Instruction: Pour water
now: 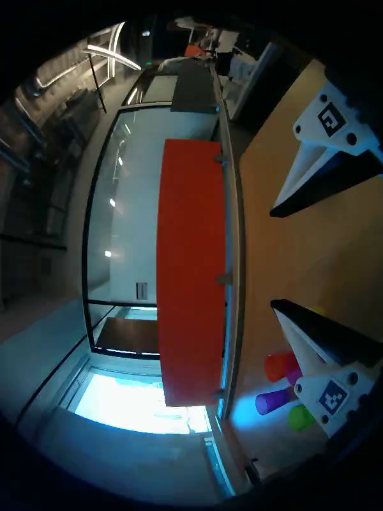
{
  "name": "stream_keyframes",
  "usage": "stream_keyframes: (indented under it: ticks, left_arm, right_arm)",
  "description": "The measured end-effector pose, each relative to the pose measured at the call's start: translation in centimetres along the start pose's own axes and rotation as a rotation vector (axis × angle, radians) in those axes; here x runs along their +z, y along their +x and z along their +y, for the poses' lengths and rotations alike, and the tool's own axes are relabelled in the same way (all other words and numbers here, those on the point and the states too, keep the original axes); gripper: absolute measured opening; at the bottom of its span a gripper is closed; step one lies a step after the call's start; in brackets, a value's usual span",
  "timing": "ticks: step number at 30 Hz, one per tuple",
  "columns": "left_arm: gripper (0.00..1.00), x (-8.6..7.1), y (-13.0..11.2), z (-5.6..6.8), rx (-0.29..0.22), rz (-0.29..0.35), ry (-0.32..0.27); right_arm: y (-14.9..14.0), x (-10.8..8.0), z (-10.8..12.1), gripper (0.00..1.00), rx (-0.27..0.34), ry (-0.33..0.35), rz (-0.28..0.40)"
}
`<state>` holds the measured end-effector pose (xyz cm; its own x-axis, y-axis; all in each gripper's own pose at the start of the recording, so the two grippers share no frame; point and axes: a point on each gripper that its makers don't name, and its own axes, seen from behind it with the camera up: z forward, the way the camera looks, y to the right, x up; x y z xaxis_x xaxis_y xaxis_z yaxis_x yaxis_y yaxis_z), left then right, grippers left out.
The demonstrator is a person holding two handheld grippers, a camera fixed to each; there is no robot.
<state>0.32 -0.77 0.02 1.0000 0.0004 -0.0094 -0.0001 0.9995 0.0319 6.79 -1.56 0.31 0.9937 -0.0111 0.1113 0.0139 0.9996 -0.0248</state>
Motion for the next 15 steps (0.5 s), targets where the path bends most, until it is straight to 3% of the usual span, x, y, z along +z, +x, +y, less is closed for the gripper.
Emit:
stream_keyframes:
  ticks: [15]
  left_arm:
    - [0.92,0.18,-0.16,0.25,-0.001,-0.007,-0.012]
  right_arm:
    - [0.6,-0.29,-0.4,0.99,-0.002,0.005,0.004]
